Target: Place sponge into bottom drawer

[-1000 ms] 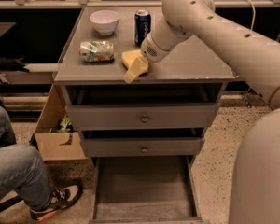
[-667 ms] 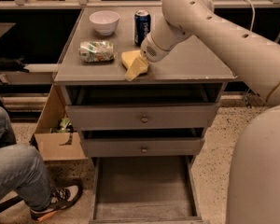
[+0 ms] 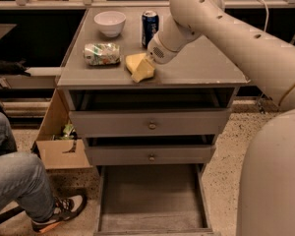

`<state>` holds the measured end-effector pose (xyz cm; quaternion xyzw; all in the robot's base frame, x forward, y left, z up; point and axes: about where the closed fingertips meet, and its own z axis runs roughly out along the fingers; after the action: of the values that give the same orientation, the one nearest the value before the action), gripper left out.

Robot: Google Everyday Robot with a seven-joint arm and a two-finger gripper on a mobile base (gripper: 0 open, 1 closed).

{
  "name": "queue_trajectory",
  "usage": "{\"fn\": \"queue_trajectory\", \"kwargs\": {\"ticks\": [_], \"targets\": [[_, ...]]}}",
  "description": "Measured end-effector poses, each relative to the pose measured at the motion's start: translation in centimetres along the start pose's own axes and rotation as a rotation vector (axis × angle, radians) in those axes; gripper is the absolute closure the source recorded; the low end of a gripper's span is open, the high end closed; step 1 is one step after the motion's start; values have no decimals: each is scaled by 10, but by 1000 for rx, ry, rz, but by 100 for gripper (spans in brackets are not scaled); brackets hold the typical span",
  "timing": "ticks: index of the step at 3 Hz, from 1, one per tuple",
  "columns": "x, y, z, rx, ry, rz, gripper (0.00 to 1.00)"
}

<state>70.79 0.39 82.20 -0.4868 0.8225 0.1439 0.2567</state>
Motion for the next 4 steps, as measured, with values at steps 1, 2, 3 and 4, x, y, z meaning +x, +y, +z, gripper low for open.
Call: {"fn": "queue_trajectory", "kwargs": {"ticks": [1, 2, 3, 4], "targets": [[-15, 6, -35, 46, -74, -47, 100], [-30, 10, -85, 122, -174, -90, 100], [-30, 10, -85, 122, -174, -90, 100], [-30, 17, -94, 93, -173, -148, 100]]}}
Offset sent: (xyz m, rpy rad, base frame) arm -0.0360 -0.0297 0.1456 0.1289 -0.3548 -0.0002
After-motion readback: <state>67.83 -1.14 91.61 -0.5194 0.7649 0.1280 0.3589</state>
